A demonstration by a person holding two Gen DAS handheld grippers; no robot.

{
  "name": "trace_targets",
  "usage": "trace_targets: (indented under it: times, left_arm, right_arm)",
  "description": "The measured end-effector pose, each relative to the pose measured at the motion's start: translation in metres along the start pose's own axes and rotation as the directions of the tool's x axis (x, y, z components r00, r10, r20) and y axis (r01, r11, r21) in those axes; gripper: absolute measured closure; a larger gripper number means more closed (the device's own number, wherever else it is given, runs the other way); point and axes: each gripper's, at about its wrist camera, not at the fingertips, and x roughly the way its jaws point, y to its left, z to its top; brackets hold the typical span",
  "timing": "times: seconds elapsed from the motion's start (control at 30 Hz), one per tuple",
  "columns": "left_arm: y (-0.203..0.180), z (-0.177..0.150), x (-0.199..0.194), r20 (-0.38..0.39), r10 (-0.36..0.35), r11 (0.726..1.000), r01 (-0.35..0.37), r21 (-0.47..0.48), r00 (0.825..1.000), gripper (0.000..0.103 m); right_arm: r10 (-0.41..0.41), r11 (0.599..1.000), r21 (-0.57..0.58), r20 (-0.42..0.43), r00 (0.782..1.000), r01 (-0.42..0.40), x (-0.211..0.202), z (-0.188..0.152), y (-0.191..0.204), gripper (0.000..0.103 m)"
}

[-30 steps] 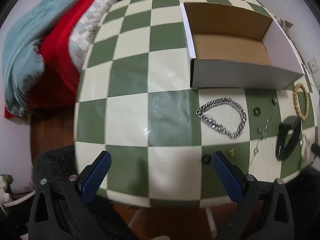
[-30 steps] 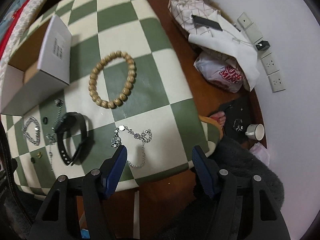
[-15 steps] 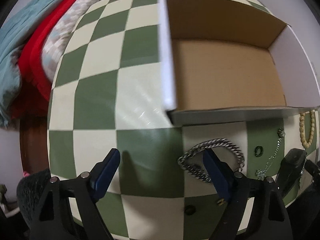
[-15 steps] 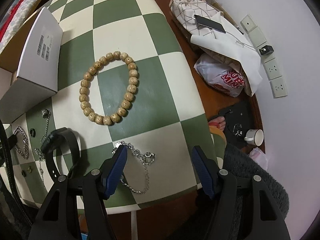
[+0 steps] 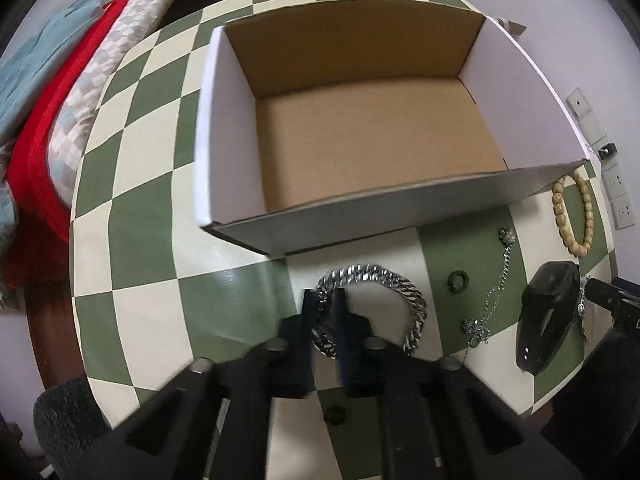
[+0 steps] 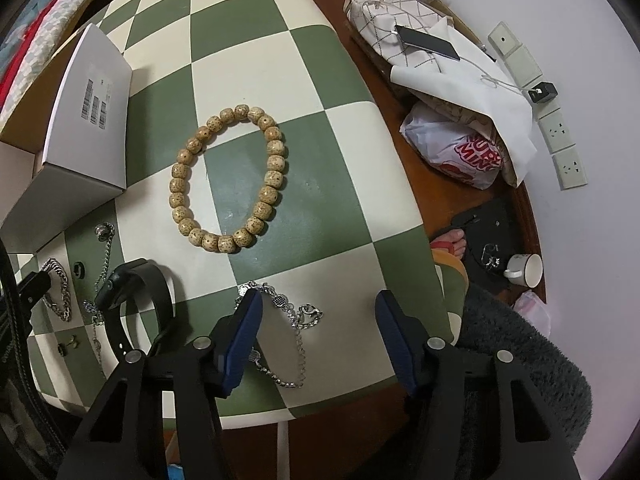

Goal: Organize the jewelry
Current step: 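Grasp the thick silver curb chain with the left gripper while the right grasps the thin silver chain bracelet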

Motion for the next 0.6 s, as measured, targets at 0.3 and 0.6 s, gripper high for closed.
trace_targets:
  times: [0.3,0.6]
  left_arm:
    - [0.017,-0.014,-0.010,0.018,0.036,0.998,-0.035,-0.048,0.999,0.101]
    - [0.016,-0.022,-0.037,0.049,0.046,0.998,-0.043,-0.053,0.998,0.102]
  right_arm:
    - [0.018,1.000,0.019,0.007,1.000,-0.018,-0.009,-0.006,-0.010,0.042]
    - [0.020,0.996,-0.087,0.010,1.000,-0.019,-0.003,-0.012,0.022,0.038]
